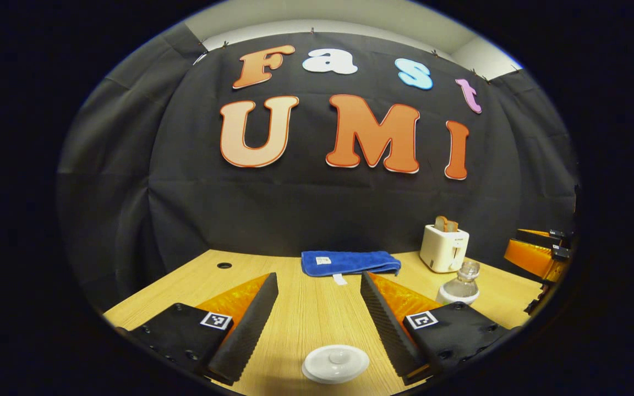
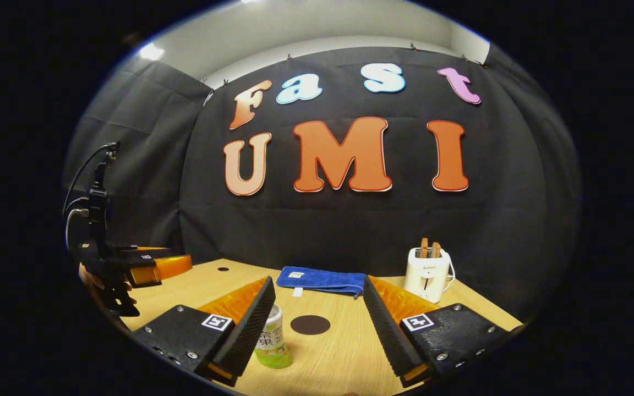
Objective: Open the teacup lid with one hand, grasp the water bottle and pour water into the teacup with the other hand; after pouring, place the water bottle on the coaster and then close the teacup lid.
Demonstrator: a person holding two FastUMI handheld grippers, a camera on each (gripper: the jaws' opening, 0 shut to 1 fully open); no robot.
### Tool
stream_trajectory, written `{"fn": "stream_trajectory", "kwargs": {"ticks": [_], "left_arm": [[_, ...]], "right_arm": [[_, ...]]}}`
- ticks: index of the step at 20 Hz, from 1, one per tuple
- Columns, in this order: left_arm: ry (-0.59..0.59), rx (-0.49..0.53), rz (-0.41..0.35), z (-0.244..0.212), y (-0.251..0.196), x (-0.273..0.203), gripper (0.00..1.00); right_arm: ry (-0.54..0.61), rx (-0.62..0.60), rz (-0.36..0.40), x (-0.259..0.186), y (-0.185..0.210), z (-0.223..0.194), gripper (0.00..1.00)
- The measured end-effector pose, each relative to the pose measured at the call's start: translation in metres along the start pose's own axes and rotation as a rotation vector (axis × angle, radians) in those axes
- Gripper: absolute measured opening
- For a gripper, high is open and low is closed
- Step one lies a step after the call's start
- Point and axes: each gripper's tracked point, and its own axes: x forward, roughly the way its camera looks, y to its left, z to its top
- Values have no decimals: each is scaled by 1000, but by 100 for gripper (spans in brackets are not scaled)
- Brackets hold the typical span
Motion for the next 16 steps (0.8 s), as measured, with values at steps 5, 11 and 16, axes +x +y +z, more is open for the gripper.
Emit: {"fn": "stream_trajectory", "kwargs": {"ticks": [5, 11, 16], "left_arm": [[90, 30, -27, -41, -6, -3, 99], [144, 74, -60, -70, -15, -1, 95], [154, 96, -97, -89, -28, 1, 88]], "right_arm": [[42, -33, 67, -2, 25, -24, 96], [111, 14, 139, 1, 50, -54, 97], [150, 4, 153, 4, 55, -69, 97]]}}
